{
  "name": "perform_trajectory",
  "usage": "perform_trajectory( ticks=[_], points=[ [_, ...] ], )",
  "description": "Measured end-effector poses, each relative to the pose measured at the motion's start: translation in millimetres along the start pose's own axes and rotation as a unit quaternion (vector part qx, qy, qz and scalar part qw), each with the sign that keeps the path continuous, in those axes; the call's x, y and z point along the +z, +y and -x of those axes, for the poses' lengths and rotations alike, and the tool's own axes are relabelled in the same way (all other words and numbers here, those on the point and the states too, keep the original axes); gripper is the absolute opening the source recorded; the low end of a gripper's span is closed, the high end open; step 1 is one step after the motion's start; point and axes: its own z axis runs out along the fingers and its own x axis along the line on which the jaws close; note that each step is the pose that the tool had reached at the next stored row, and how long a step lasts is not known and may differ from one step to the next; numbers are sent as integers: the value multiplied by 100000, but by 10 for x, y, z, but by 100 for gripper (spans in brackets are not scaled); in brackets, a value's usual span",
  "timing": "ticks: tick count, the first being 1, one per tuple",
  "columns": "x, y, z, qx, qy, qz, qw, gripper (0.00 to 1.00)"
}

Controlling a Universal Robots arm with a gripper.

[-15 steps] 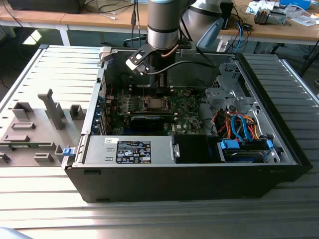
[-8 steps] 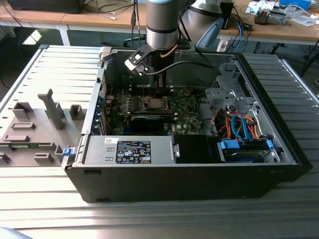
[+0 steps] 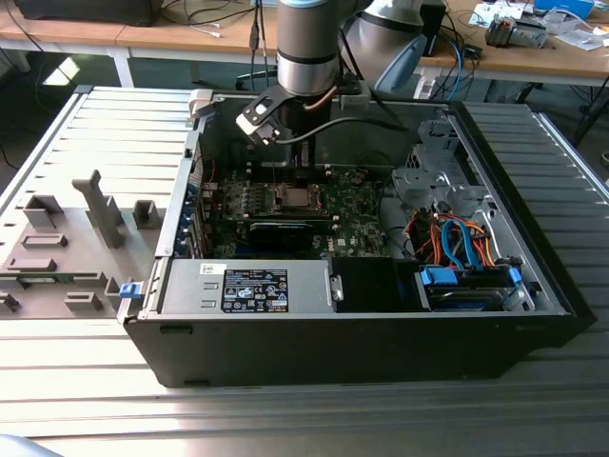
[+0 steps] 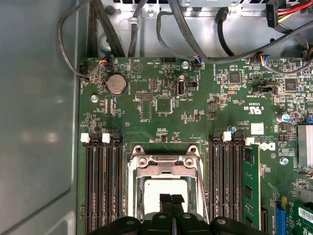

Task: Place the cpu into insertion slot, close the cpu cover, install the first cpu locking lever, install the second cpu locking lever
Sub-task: 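Close the cpu cover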

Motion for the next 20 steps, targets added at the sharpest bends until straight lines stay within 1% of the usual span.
perform_trajectory(
  ticks=[13,18,20],
  points=[
    [9,-62,0,-2,2,2,100000,11],
    [21,-102,0,1,0,0,100000,11],
    [54,-112,-1,0,2,2,100000,11]
  ],
)
